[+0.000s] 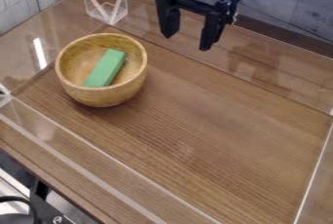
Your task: Move green stick from inside the wooden bowl to the table next to it
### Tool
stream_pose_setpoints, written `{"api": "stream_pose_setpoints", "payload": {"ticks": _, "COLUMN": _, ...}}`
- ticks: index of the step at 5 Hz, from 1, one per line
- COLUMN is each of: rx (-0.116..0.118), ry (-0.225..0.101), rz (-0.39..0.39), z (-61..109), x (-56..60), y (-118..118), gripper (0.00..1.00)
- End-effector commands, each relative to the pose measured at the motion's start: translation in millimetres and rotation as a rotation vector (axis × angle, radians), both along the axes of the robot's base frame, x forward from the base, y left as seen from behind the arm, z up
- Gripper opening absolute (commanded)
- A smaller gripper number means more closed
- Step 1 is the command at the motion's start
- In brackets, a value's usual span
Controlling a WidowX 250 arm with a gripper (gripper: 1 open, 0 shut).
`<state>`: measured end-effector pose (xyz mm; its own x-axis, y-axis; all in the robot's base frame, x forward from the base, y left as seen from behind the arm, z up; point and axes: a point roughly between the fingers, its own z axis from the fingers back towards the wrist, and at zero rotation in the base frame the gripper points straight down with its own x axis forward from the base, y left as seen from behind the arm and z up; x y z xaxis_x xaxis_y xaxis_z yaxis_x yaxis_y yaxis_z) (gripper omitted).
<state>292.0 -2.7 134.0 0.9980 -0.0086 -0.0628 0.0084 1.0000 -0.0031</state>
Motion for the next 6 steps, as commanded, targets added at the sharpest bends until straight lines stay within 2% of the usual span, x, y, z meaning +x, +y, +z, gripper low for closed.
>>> {"api": "stream_pose_setpoints", "payload": {"ticks": 1, "rx": 0.005, "ry": 0.008, "rz": -0.003, "z": -5.2, "x": -7.6, "y": 9.7, "gripper": 1.00}}
{"api": "stream_pose_setpoints", "payload": {"ticks": 2, "rx": 0.013, "ry": 0.013, "rz": -0.023, "z": -11.1, "x": -33.8, "y": 29.3, "gripper": 1.00}}
{"api": "stream_pose_setpoints", "payload": {"ticks": 3, "rx": 0.027, "ry": -0.010, "rz": -0.035, "z": -12.9, "x": -51.6, "y": 60.2, "gripper": 1.00}}
{"api": "stream_pose_setpoints", "payload": {"ticks": 4, "rx": 0.040, "ry": -0.039, "rz": -0.026, "z": -12.5, "x": -58.4, "y": 89.9, "gripper": 1.00}}
{"api": "stream_pose_setpoints", "payload": {"ticks": 5, "rx": 0.047, "ry": -0.050, "rz": -0.005, "z": -15.4, "x": -61.9, "y": 113.5, "gripper": 1.00}}
{"api": "stream_pose_setpoints", "payload": {"ticks": 6, "rx": 0.042, "ry": -0.052, "rz": 0.000, "z": -20.5, "x": -62.1, "y": 95.8, "gripper": 1.00}}
